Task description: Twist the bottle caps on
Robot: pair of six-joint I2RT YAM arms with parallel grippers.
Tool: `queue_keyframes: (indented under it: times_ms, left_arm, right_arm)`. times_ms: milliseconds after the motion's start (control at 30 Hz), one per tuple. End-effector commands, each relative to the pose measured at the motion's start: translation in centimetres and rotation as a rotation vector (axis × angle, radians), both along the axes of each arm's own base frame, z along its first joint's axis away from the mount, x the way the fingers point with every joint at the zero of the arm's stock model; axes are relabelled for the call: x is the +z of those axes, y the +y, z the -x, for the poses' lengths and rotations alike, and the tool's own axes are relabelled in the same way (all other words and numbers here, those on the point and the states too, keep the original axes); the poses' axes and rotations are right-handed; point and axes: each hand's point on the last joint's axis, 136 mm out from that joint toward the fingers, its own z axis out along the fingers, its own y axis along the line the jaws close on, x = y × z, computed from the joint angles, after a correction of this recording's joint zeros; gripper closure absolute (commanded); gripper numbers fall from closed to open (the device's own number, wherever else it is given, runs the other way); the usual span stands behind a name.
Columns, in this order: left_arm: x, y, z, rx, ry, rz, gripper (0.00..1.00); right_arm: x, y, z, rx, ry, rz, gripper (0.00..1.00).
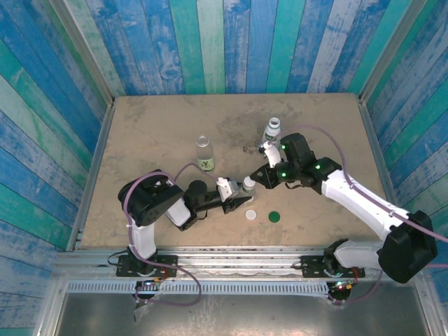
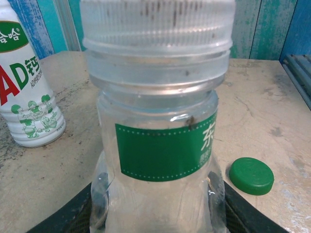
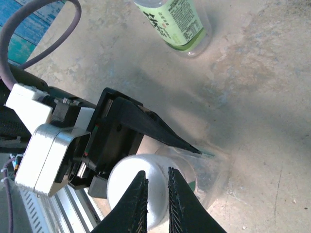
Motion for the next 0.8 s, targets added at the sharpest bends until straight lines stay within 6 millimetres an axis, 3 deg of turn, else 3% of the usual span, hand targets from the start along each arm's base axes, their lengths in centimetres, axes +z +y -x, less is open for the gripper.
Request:
queue_keyframes:
  times_ms: [0, 233, 333, 467, 533, 667, 767]
  left_arm:
    - [-2.7, 0.5, -0.3, 0.043, 0.104, -0.068, 1.00]
    - [-2.8, 0.6, -0.3, 0.040, 0.077, -0.068, 1.00]
    - [-2.8, 0.5, -0.1, 0.031, 0.070, -0.072, 1.00]
    - [-3.0, 0.5, 0.0, 0.020, 0.065, -0.087, 1.00]
    - [-3.1, 0.5, 0.1, 0.017, 0.057, -0.094, 0.99]
    - [-3.1, 0.6, 0.2, 0.015, 0.042, -0.100, 0.98]
    - [-2.8, 0.5, 0.1, 0.012, 0.045, -0.089, 0.98]
  right_arm:
    - [-2.4, -0.3, 4.8, 0.073, 0.194, 0.001, 0.85]
    - [0.1, -0.4, 5.8, 0.105, 0.121, -0.069, 0.83]
    - [0.9, -1.0, 4.7, 0.058, 0.051, -0.042, 0.81]
    - [1.6, -2.2, 1.8, -0.057, -0.020, -0.019, 0.68]
    - [1.8, -1.9, 0.9, -0.069, -0.036, -0.027, 0.64]
    - [1.6, -0.8, -0.7, -0.053, -0.019, -0.021, 0.64]
    - [1.4, 0.2, -0.7, -0.006, 0.011, -0.038, 0.65]
